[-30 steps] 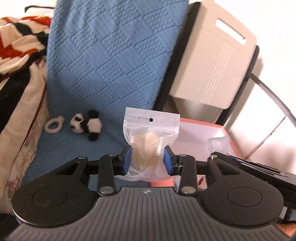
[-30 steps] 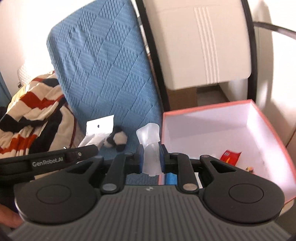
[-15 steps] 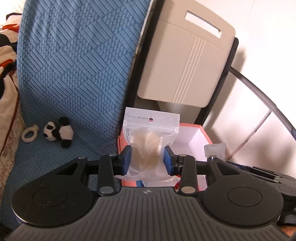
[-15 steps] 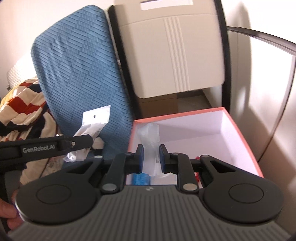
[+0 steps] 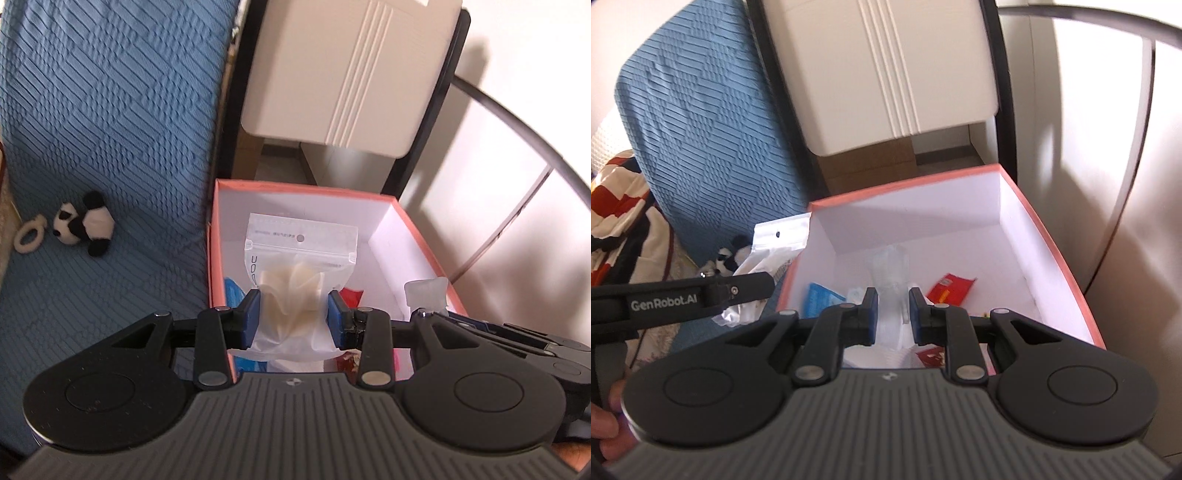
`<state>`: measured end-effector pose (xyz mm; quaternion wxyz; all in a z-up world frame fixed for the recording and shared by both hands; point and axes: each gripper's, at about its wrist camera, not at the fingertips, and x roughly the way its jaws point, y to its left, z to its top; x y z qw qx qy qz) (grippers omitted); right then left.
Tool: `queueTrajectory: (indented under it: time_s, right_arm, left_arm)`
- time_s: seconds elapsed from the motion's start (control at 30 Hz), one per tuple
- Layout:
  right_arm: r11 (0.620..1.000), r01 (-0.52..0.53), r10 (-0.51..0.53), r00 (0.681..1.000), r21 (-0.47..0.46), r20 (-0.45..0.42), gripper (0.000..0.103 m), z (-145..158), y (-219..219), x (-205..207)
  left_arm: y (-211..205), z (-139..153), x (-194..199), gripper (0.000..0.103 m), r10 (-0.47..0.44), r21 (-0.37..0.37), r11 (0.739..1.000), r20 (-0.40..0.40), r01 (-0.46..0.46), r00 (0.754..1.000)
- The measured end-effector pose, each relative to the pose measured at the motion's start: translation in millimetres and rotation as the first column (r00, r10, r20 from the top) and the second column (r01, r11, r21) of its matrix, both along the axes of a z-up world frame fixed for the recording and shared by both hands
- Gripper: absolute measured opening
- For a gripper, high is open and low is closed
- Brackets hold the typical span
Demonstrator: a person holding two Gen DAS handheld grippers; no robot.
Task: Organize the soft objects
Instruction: 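Carry the plastic packet and sponge bag over the pink shoebox with both tools, then open both tools to drop the packet and sponge bag into the box, then withdraw both open tools from above the shoebox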
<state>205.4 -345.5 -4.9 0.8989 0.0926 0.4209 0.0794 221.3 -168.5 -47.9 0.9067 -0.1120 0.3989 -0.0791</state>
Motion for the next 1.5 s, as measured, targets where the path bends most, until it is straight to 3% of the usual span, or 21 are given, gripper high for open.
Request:
queueTrajectory:
  time_s: [0.37, 0.43, 0.5, 0.57, 0.63, 0.67, 1.0, 1.5]
  right_arm:
    - [0.999, 0.038, -0.038, 0.996, 0.002, -0.077, 0.023, -36, -25, 3]
    - [0.999, 0.045, -0.045, 0.996, 0.003, -0.081, 0.025, -39, -27, 4]
    - [0.998, 0.057, -0.057, 0.995, -0.001, -0.084, 0.028, -40, -30, 5]
    - [0.998, 0.069, -0.069, 0.994, -0.009, -0.09, 0.041, -41, -33, 5]
    - [0.996, 0.081, -0.083, 0.992, -0.025, -0.095, 0.056, -41, -33, 6]
    - [0.996, 0.083, -0.085, 0.992, -0.025, -0.092, 0.057, -39, -35, 3]
    - [0.998, 0.066, -0.066, 0.997, -0.001, -0.033, 0.057, -11, -27, -5]
    - [0.998, -0.048, 0.044, 0.995, 0.036, 0.086, 0.057, 44, 19, -23]
  left_arm:
    - [-21, -27, 8, 0.051, -0.036, 0.019, 0.999, -0.064, 0.037, 0.997]
    - [-22, -30, 9, 0.056, -0.041, 0.014, 0.999, -0.07, 0.042, 0.997]
    - [-22, -31, 11, 0.079, -0.045, 0.005, 0.999, -0.081, 0.046, 0.996]
    - [-21, -31, 12, 0.091, -0.038, -0.003, 0.999, -0.084, 0.038, 0.996]
    - [-20, -29, 12, 0.091, -0.034, -0.011, 0.999, -0.08, 0.034, 0.996]
    - [-19, -28, 11, 0.091, -0.038, -0.016, 0.999, -0.08, 0.036, 0.996]
    - [-7, 2, -5, 0.091, -0.018, 0.018, 1.0, 0.001, 0.018, 1.0]
    - [42, 51, -44, 0.091, 0.054, 0.031, 0.998, 0.127, -0.058, 0.99]
